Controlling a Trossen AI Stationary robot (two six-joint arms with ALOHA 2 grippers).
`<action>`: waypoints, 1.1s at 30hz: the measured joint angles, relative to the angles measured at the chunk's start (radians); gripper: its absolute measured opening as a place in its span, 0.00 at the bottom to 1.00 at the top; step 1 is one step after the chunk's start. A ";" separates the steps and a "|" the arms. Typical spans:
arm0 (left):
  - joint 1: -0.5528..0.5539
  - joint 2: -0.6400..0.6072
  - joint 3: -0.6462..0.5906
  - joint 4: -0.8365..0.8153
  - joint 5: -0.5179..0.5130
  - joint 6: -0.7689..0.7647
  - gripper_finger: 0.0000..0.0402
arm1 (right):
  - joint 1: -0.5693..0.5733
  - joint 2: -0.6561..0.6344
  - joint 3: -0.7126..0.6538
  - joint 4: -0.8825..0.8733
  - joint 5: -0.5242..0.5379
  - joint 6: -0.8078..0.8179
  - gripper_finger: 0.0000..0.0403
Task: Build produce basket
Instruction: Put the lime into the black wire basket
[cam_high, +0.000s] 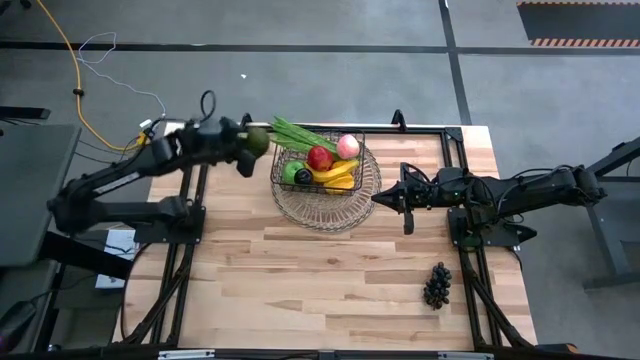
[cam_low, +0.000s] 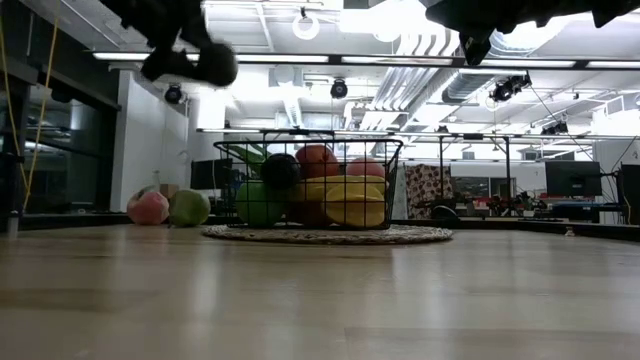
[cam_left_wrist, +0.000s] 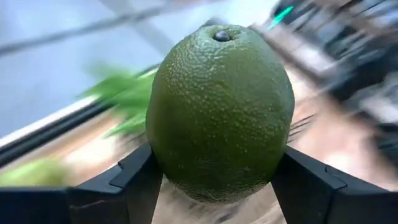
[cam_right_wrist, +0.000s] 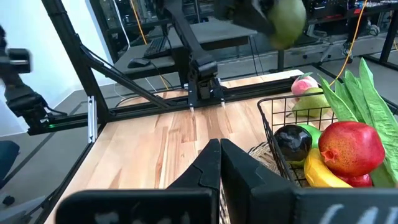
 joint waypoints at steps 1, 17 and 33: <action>-0.039 -0.027 -0.032 0.076 -0.002 -0.017 0.61 | 0.000 0.000 0.000 0.000 0.000 0.000 0.00; -0.596 -0.134 -0.407 0.841 -0.119 0.059 0.61 | 0.001 0.000 0.000 0.016 -0.065 0.055 0.00; -0.666 -0.134 -0.407 0.835 -0.168 0.210 0.63 | 0.001 0.000 0.000 0.098 -0.084 0.021 0.00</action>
